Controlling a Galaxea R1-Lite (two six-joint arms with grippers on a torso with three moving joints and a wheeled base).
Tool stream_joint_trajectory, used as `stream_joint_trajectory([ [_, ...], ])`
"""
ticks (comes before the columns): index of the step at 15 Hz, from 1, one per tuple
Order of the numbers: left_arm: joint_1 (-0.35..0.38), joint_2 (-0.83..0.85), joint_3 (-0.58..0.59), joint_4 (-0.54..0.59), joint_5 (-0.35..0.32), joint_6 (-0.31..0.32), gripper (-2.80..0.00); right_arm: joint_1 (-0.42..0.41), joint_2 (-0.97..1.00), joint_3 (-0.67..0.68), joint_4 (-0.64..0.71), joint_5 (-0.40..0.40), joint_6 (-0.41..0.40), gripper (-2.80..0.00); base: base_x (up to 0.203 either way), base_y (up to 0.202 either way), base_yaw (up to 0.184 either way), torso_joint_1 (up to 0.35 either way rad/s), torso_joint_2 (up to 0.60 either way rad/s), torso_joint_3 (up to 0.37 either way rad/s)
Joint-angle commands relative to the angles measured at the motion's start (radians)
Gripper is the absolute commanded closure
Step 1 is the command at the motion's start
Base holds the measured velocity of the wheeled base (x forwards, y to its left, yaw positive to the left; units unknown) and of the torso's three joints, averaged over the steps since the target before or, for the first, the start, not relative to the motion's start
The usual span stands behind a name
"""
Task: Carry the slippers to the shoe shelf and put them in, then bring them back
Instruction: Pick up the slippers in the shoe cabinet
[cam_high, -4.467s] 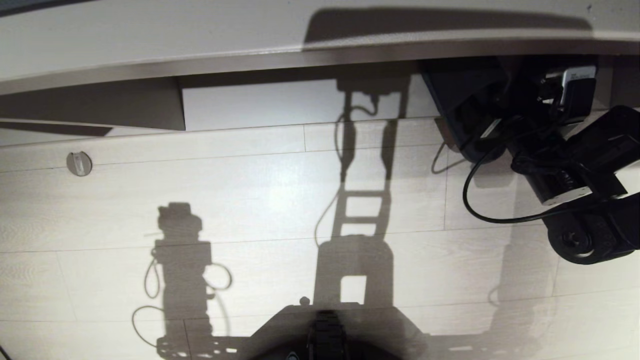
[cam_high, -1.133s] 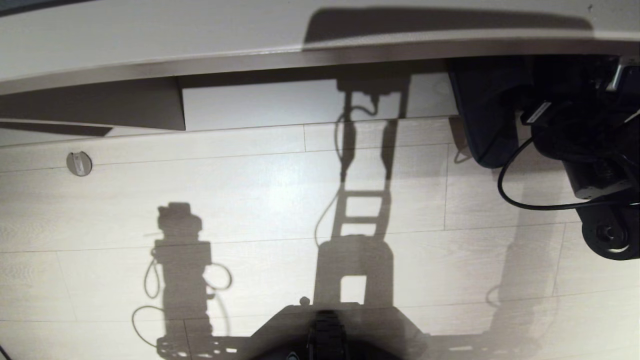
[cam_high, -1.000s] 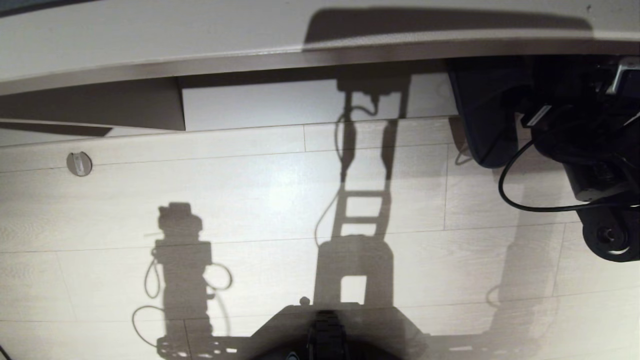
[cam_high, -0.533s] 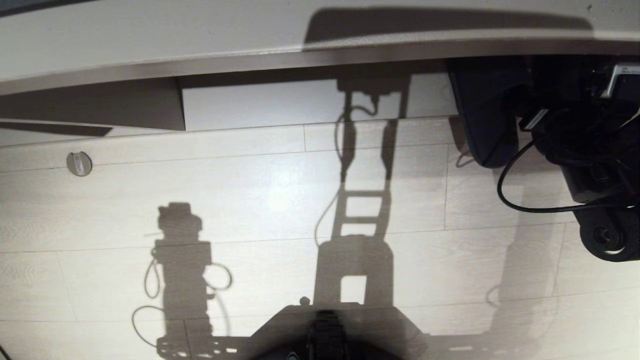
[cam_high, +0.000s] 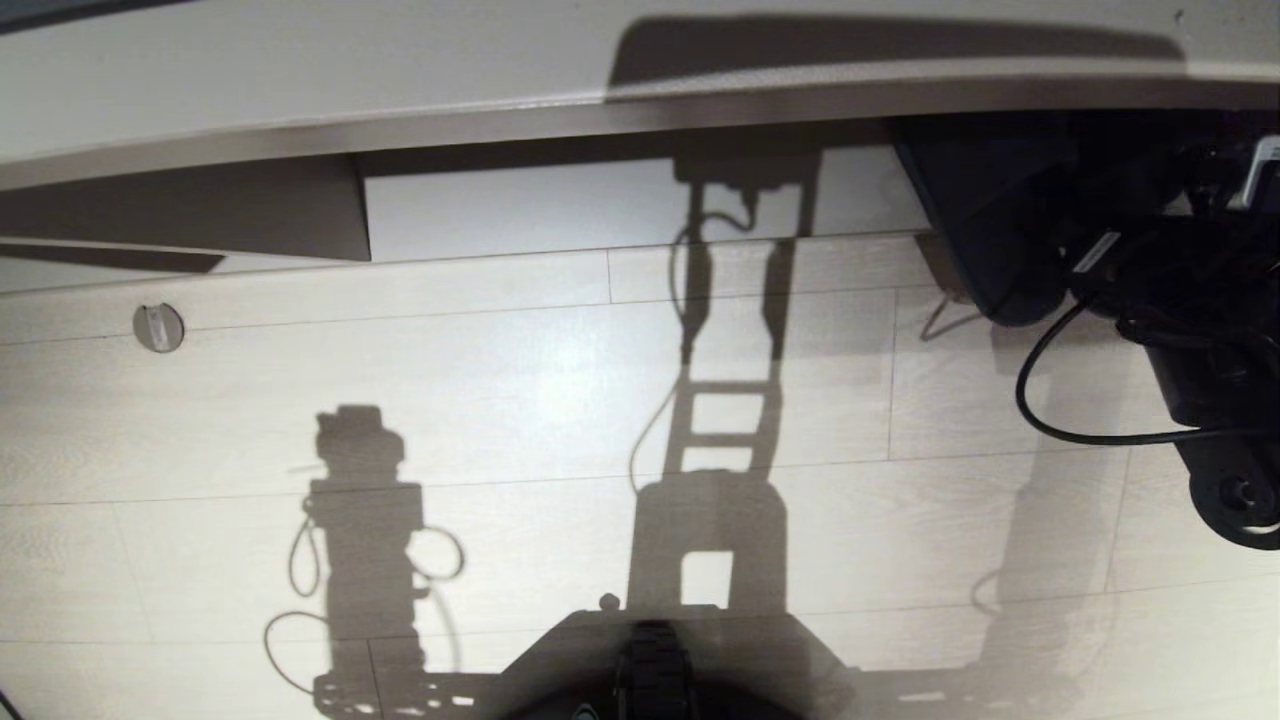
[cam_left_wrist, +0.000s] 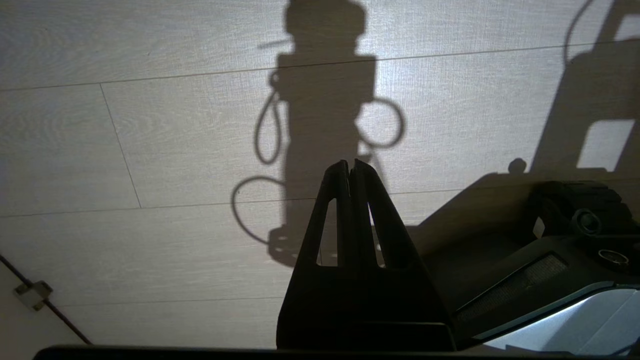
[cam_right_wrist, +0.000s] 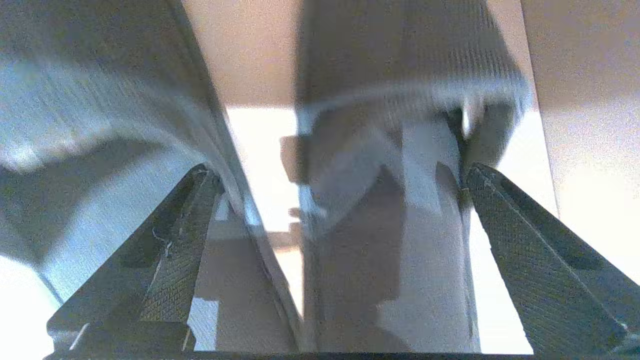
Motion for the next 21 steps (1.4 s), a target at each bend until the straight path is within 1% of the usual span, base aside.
stream_joint_trajectory([
  [1,0.000,0.000,0.000,-0.001,0.000,-0.001,0.00,-0.004,0.002,0.023,-0.009,-0.001,0.001,-2.80,0.000,0.000,0.000,0.000,0.00,0.000],
  [5,0.000,0.000,0.000,-0.001,0.000,-0.001,0.00,-0.008,0.004,0.067,-0.007,-0.001,0.008,-2.80,0.000,0.000,0.000,0.000,0.00,0.000],
  [7,0.000,0.000,0.000,-0.001,0.000,-0.001,0.00,-0.008,0.010,0.058,-0.008,0.002,0.024,-2.80,0.000,0.000,0.000,0.000,0.00,0.000],
  [9,0.000,0.000,0.000,-0.001,0.000,-0.001,0.00,-0.008,0.021,0.034,-0.009,0.006,0.038,-2.80,0.000,0.000,0.000,0.000,0.00,0.000],
  [12,0.000,0.000,0.000,-0.001,0.000,-0.001,0.00,-0.030,0.059,-0.082,-0.009,0.007,0.041,-2.80,0.000,0.000,0.000,0.000,0.00,0.000],
  [16,0.000,0.000,0.000,-0.001,0.000,-0.001,0.00,-0.050,0.094,-0.163,-0.007,0.012,0.045,-2.80,0.000,0.000,0.000,0.000,0.00,0.000],
  [19,0.000,0.000,0.000,-0.001,0.000,-0.001,0.00,-0.054,0.111,-0.193,-0.004,0.013,0.057,-2.80,0.000,0.000,0.000,0.000,0.00,0.000],
  [20,0.000,0.000,0.000,-0.001,0.000,-0.001,0.00,-0.054,0.120,-0.199,-0.004,0.013,0.086,-2.80,0.000,0.000,0.000,0.000,0.00,0.000],
  [21,0.000,0.000,0.000,-0.001,0.000,-0.001,0.00,-0.054,0.126,-0.199,-0.004,0.012,0.095,-2.80,0.000,0.000,0.000,0.000,0.00,0.000],
])
